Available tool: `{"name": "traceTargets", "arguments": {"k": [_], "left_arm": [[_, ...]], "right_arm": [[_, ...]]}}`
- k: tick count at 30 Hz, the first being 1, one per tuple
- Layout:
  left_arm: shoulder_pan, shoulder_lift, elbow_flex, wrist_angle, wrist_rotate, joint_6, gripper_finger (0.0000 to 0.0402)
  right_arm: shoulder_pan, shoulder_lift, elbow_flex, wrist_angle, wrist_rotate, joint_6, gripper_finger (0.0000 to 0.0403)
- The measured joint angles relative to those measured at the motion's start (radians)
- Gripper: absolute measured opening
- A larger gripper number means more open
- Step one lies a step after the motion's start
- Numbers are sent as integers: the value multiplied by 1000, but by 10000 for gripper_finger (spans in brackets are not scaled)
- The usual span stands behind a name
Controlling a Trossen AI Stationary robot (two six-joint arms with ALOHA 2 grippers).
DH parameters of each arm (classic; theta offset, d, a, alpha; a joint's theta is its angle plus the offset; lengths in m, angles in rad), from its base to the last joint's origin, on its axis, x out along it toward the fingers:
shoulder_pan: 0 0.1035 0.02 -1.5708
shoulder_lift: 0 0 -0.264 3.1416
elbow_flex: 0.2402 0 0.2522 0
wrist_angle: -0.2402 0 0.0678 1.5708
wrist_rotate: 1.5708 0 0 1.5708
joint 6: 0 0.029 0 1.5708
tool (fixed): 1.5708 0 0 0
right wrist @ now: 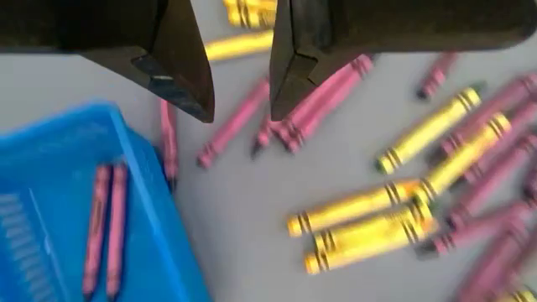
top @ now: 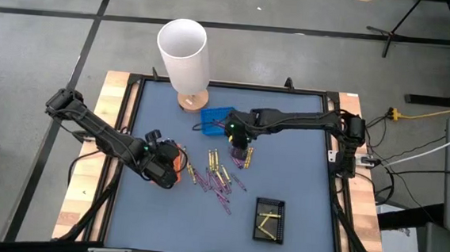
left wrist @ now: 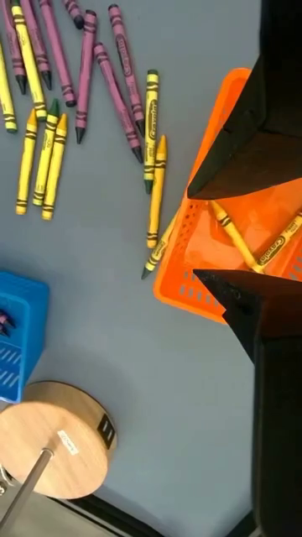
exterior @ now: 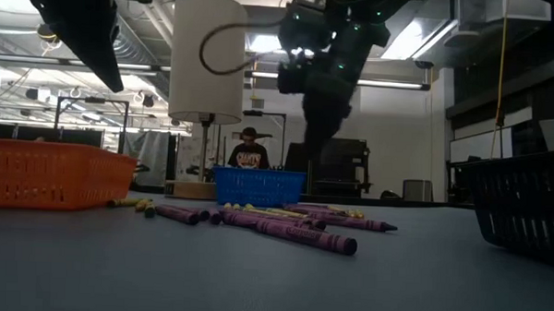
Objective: Sort crayons
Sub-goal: Put the violet crayon into the blue bin
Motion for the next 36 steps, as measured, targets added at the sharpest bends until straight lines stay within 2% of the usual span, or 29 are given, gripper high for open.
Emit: {"name": "traceTargets", "arguments": {"k": [5, 9, 15, 22, 36], "left_arm": [[0, 0, 0, 0, -2, 0, 128], [0, 0, 0, 0, -6, 0, 128], [0, 0, 0, -1, -45, 1, 128], [0, 0, 0, -1, -48, 1, 128], [0, 0, 0, 9, -49, 0, 128]], "right_arm": [[-17, 0, 0, -107, 7, -56, 115], [-40, 0, 0, -110, 28, -87, 115], [-92, -2, -96, -3, 25, -98, 115], [-125, -2, -212, 244, 3, -100, 115], [-121, -1, -314, 381, -1, -124, 115]]}}
